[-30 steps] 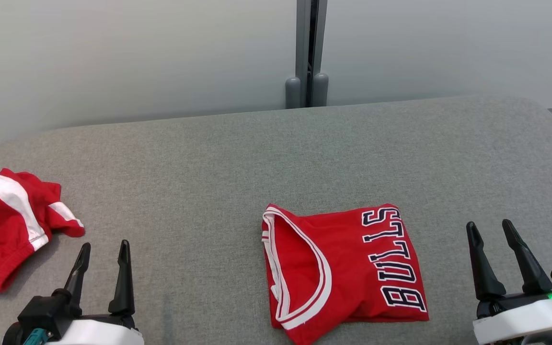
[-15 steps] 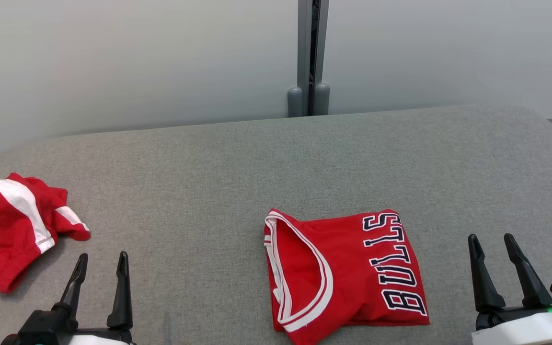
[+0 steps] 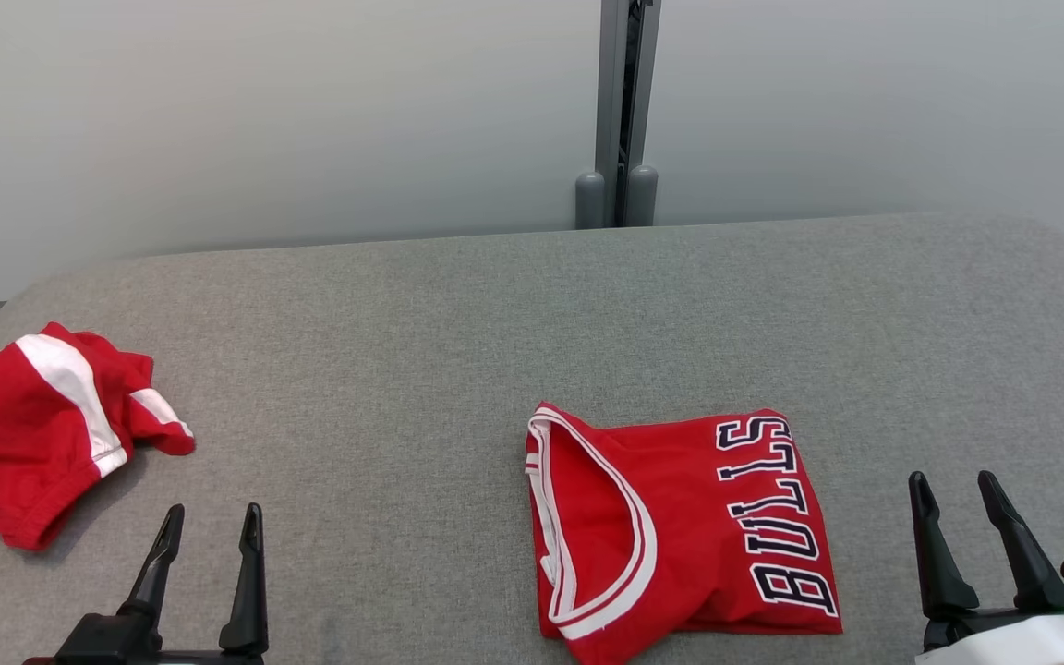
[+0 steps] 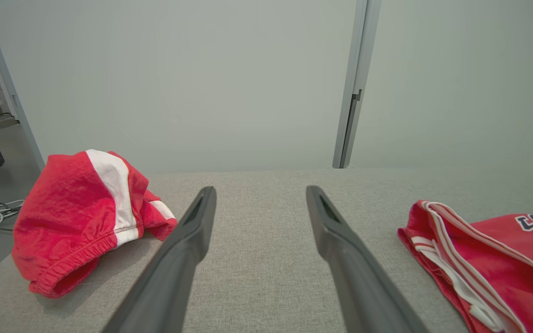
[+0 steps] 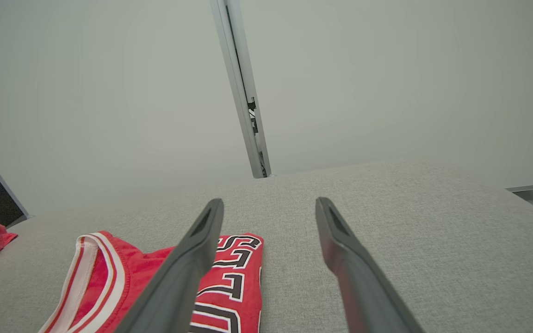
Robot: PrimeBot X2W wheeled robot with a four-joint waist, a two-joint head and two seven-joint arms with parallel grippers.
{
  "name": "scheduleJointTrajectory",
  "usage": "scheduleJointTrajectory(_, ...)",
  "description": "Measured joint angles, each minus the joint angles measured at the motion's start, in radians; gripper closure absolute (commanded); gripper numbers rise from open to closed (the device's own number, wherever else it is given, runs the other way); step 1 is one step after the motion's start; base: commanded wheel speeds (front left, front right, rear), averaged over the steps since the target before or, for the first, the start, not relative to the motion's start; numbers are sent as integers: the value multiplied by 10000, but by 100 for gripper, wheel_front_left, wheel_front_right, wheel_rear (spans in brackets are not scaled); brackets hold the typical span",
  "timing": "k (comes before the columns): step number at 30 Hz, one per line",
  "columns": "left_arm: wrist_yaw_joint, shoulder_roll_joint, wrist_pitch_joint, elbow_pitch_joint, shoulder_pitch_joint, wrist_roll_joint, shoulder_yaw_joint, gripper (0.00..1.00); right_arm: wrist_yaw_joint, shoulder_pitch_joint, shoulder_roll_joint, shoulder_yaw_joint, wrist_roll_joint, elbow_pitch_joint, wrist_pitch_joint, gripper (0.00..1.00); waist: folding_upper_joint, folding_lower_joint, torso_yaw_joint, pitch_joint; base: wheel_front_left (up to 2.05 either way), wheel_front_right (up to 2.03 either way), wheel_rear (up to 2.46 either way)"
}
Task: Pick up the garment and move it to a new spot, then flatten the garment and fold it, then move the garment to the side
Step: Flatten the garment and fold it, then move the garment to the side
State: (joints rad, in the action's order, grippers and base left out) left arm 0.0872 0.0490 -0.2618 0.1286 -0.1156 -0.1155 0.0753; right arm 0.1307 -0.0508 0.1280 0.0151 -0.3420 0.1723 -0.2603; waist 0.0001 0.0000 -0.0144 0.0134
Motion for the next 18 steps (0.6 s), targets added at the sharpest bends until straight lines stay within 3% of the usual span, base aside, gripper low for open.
scheduleJointTrajectory(12, -105, 0, 0, -119, -44, -65, -90, 0, 0, 2, -92, 107, -387, 418, -10, 0, 0, 0, 22, 1, 0, 0, 0)
scheduleJointTrajectory(18, -182, -2, 0, -121, -35, -98, -253, 0, 0, 906, 282, 554, -109, 1072, 146, 0, 0, 0, 98, -49, 0, 0, 0)
